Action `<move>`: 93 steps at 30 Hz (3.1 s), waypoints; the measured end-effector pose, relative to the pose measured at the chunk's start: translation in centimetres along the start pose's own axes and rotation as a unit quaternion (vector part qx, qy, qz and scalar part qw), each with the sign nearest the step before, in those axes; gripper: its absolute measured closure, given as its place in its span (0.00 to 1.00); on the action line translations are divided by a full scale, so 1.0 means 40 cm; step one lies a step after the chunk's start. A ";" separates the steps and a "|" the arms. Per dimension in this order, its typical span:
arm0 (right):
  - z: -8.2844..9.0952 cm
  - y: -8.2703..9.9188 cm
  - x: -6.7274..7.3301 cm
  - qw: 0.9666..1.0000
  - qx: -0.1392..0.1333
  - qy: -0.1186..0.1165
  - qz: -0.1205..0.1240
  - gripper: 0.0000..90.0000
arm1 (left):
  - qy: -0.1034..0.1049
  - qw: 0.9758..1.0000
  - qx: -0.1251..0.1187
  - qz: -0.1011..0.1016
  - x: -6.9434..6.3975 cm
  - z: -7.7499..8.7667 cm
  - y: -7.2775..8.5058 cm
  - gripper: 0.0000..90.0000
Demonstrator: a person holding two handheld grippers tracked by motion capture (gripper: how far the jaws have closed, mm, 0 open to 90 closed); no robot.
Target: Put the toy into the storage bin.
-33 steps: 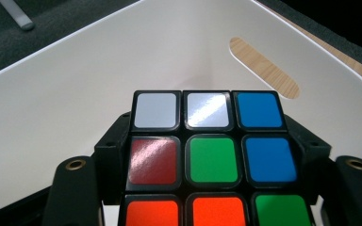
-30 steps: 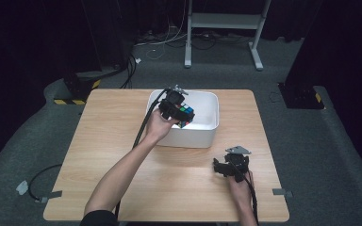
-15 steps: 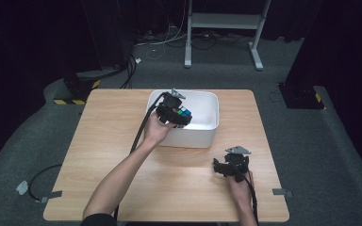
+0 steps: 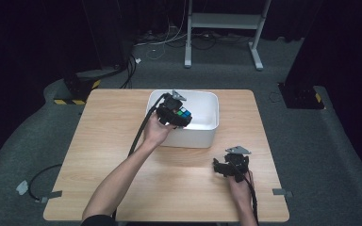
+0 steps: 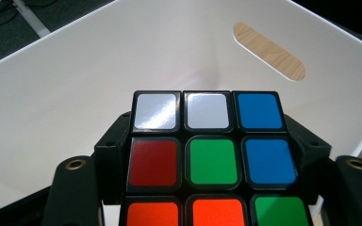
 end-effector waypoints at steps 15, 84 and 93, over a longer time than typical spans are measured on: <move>0.000 0.000 0.001 1.000 0.000 -0.001 0.001 0.17 | 0.000 1.000 -0.005 0.021 0.023 0.006 0.032 0.37; 0.000 0.000 0.001 1.000 0.000 -0.001 0.000 0.17 | -0.035 0.998 -0.014 0.050 0.117 0.094 0.122 0.37; 0.000 0.000 0.002 1.000 0.000 -0.001 0.000 0.17 | -0.033 0.998 -0.008 0.046 0.108 0.086 0.121 0.37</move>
Point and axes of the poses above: each handheld gripper's, and its own axes: z roughly backward along the jaws, y roughly out of its underside, x roughly to its left, the point moved 6 cm from there along -z, roughly forward along the jaws, and after that the axes turned 9 degrees about -z, right-handed, at the moved point
